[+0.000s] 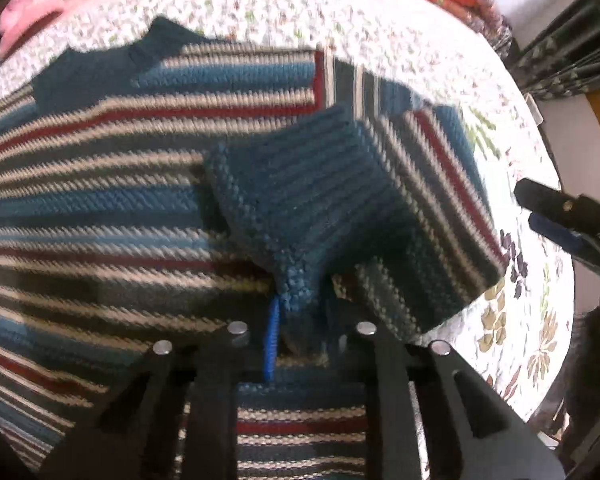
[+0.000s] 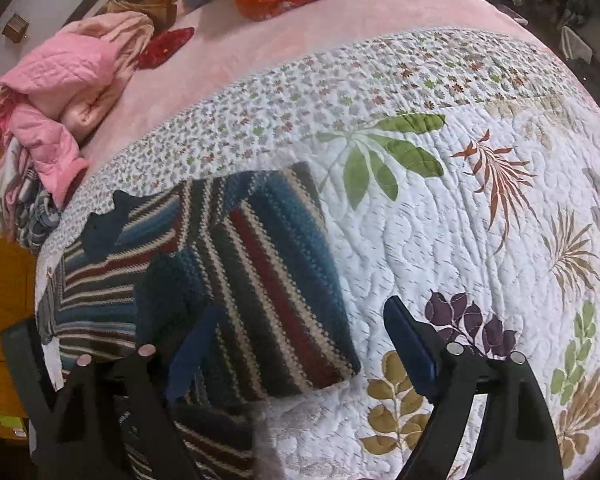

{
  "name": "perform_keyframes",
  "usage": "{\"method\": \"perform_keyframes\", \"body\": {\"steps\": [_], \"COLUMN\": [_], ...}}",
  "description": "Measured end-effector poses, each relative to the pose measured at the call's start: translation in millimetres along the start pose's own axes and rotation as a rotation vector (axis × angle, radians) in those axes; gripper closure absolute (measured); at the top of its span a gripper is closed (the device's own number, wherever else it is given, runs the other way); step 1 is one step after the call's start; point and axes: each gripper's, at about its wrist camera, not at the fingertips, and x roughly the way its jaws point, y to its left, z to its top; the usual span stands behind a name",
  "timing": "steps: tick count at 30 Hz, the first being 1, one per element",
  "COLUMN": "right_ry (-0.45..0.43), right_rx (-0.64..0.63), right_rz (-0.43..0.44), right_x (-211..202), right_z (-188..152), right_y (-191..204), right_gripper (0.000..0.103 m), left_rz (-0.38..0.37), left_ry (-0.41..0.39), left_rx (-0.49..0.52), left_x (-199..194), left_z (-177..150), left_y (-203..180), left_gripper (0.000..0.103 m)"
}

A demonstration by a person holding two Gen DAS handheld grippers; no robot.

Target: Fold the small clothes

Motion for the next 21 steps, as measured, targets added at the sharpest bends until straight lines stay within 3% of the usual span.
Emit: {"method": "perform_keyframes", "body": {"steps": [7, 12, 17, 21], "right_ry": [0.003, 0.054, 0.11, 0.165], "right_rx": [0.016, 0.003, -0.041, -0.104], "right_rz": [0.046, 0.09, 0.09, 0.0], "right_x": [3, 19, 39, 63], "right_z": [-2, -7, -12, -18], "right_y": [5, 17, 39, 58], "right_gripper": [0.024, 0.027, 0.037, 0.044], "left_rz": [0.004, 0.039, 0.053, 0.059], "left_ry": [-0.178, -0.265, -0.282, -0.26], "left_rx": [0.033, 0.006, -0.03, -0.027], "left_x": [-54, -80, -85, -74], "left_z": [3, 25, 32, 29], "left_y": [22, 71, 115, 143], "left_gripper": [0.09, 0.09, 0.09, 0.088]}}
